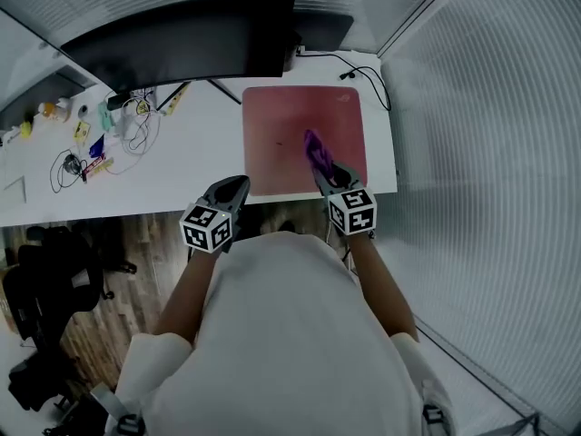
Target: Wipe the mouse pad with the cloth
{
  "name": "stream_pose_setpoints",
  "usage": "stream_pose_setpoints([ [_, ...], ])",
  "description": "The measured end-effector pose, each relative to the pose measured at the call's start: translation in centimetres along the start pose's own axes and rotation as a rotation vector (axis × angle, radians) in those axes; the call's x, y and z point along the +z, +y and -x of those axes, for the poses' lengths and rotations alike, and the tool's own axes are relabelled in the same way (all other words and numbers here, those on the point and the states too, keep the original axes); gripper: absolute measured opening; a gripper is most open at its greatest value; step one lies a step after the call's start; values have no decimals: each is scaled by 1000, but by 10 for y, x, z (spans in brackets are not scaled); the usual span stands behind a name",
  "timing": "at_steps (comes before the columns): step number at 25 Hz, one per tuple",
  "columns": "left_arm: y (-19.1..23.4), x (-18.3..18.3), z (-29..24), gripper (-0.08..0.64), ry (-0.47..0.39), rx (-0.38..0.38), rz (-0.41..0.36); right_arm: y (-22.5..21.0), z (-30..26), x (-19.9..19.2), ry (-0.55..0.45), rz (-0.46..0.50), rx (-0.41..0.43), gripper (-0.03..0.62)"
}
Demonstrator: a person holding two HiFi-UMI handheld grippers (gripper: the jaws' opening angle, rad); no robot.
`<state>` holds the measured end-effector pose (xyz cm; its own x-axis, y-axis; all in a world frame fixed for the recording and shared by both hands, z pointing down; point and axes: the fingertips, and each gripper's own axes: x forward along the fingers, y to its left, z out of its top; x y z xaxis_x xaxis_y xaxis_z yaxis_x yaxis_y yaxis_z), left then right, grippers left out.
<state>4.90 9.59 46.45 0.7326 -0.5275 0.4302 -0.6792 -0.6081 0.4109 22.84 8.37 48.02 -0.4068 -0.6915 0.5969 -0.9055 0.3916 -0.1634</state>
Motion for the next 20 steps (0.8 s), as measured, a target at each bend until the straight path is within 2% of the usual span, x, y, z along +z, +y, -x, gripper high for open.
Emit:
stream_pose_setpoints([
  [7, -40, -2, 22, 18, -59, 61, -18, -8, 42, -13, -71, -38, 41, 114],
  [13, -55, 13, 70, 18, -140, 122, -35, 3, 76, 5, -157, 15, 36, 114],
  [17, -59, 18, 101, 18, -165, 142, -4, 11, 92, 16, -191, 14, 25, 114],
  [20, -56, 22, 115, 18, -177, 146, -35, 18, 95, 26, -214, 19, 16, 114],
])
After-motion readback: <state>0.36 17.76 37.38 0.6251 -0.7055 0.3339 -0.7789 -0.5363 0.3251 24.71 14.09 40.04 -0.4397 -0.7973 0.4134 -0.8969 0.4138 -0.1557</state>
